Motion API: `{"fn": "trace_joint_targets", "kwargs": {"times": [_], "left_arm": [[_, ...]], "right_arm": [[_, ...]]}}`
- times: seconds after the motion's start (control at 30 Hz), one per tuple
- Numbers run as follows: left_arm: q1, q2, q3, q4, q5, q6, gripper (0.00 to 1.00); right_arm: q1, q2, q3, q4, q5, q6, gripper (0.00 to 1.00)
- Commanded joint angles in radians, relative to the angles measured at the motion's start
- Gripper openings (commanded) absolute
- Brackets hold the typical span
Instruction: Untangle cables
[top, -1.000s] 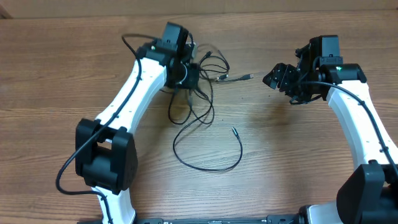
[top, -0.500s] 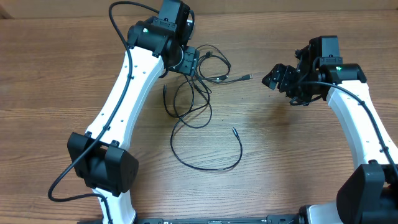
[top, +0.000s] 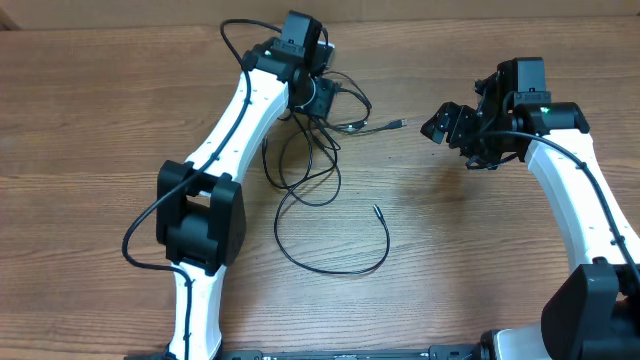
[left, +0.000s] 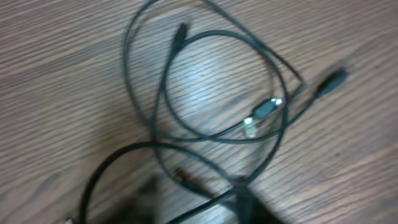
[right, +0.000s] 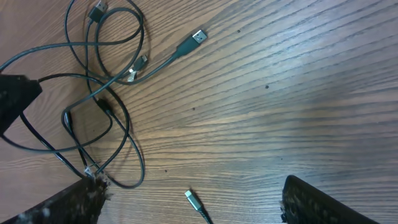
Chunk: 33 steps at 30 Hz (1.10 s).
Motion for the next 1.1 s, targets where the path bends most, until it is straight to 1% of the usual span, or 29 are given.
{"fn": "trace_joint_targets", "kwargs": {"times": [0.0,0.1,0.13,0.2,0.3,0.43,0.53,0.63,0.83,0.9,0.93,1.07], "left_arm": [[-0.010,-0.011,0.039,-0.003,0.054,0.011,0.04],[-0.010,-0.059,0.186,-0.086,0.043,-0.004,0.04],[-0.010,-0.084,0.259,-0.121,0.045,-0.005,0.04],[-0.010,-0.126,0.372,-0.156,0.075,-0.004,0.04],[-0.010,-0.201,0.516,-0.164,0.157,-0.009,0.04],[-0.002,-0.307,0.632,-0.150,0.163,-0.031,0.04],[0.014,-0.379,0.643,-0.087,0.163,-0.036,0.04],[0.054,-0.438,0.643,-0.003,0.163,-0.078,0.04],[0.203,-0.496,0.643,0.136,0.164,-0.216,0.04],[0.249,-0.499,0.643,0.160,0.164,-0.237,0.04],[0.294,-0.500,0.643,0.172,0.164,-0.248,0.04],[0.423,-0.497,0.643,0.140,0.163,-0.290,0.04]], "right_arm": [[0.003,0.000,-0.005,0.005,0.004,-0.001,0.89],[0.003,0.000,-0.005,0.005,0.004,-0.001,0.89],[0.003,0.000,-0.005,0.005,0.004,-0.001,0.89],[0.003,0.000,-0.005,0.005,0.004,-0.002,0.89],[0.003,0.000,-0.005,0.006,0.004,-0.002,0.89],[0.003,0.000,-0.005,0.005,0.004,-0.013,0.89],[0.003,0.000,-0.005,0.001,0.004,-0.032,0.89],[0.003,0.000,-0.005,0.001,0.004,-0.032,0.89],[0.003,0.000,-0.005,0.001,0.003,-0.032,0.89],[0.003,0.000,-0.005,0.000,0.003,-0.032,0.89],[0.003,0.000,-0.005,-0.001,0.003,-0.032,0.89],[0.003,0.000,-0.005,-0.002,0.004,-0.032,0.89]]}}
